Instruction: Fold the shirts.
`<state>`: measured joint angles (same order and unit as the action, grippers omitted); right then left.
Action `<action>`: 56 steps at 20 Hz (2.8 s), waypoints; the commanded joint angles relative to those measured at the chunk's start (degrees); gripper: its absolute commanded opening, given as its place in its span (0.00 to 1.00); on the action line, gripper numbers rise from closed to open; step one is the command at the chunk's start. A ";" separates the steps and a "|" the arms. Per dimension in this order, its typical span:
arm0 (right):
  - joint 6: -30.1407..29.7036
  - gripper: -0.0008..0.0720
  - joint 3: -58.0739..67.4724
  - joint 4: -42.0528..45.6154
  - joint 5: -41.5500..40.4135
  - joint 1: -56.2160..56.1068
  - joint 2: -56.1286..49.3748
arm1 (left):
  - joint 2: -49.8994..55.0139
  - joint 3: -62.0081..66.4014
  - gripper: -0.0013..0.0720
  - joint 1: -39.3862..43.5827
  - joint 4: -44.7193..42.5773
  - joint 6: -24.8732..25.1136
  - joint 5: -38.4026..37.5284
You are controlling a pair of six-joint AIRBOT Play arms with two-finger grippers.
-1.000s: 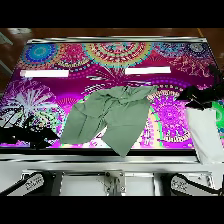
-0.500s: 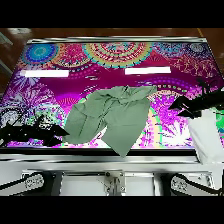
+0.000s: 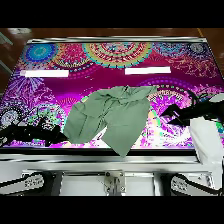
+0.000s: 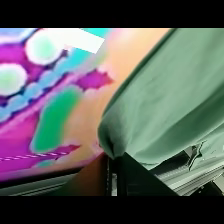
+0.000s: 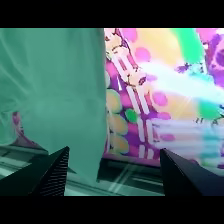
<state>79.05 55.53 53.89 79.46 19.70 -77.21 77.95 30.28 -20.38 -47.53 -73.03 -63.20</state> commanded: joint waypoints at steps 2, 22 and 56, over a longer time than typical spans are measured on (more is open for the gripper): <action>-3.30 0.94 -9.18 -5.16 -11.47 -7.78 0.04 | -1.81 0.74 0.08 0.04 0.26 1.51 -0.26; -9.46 0.08 -4.28 -11.50 -15.91 -21.88 0.85 | -14.93 16.79 0.07 0.04 0.83 5.70 -4.63; 16.37 0.08 33.92 31.67 8.52 -21.97 24.87 | -44.87 35.98 0.08 0.00 -24.68 -5.84 -17.16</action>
<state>95.31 95.53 86.87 89.56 -2.26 -44.88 29.78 76.40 -20.32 -71.70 -79.09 -82.89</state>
